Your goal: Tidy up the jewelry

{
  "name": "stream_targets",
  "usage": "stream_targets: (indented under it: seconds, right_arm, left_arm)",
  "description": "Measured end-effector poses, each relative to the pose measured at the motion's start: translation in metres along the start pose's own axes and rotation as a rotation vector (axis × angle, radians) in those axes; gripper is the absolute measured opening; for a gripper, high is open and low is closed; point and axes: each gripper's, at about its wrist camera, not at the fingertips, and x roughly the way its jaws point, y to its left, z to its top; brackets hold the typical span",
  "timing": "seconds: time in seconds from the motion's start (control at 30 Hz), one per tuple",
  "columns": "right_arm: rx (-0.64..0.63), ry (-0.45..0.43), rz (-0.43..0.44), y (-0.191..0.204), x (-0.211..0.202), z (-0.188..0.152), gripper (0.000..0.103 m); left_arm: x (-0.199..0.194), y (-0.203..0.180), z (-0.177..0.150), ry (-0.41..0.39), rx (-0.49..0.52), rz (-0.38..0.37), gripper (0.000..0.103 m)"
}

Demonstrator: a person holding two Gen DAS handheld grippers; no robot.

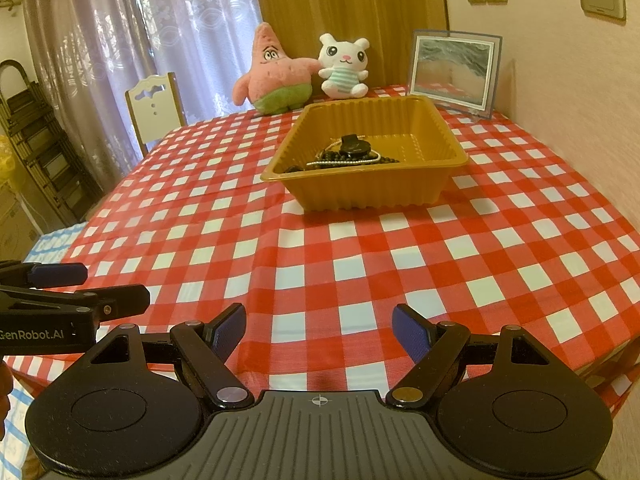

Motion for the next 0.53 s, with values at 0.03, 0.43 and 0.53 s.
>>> stream_targets:
  seconds: [0.03, 0.43, 0.53]
  right_arm:
    - [0.001, 0.0, 0.0, -0.0007, 0.0001, 0.0003, 0.08]
    - [0.005, 0.0, -0.001, -0.0063, 0.0026, -0.0014, 0.08]
    - [0.005, 0.001, -0.001, -0.0056, 0.0022, -0.0012, 0.08]
  left_arm:
    - [-0.0001, 0.0002, -0.0001, 0.0, 0.0, 0.0, 0.088]
    - [0.0026, -0.0017, 0.0004, 0.002, 0.004, -0.007, 0.088]
    - [0.0045, -0.0018, 0.0005, 0.006, 0.004, -0.007, 0.088]
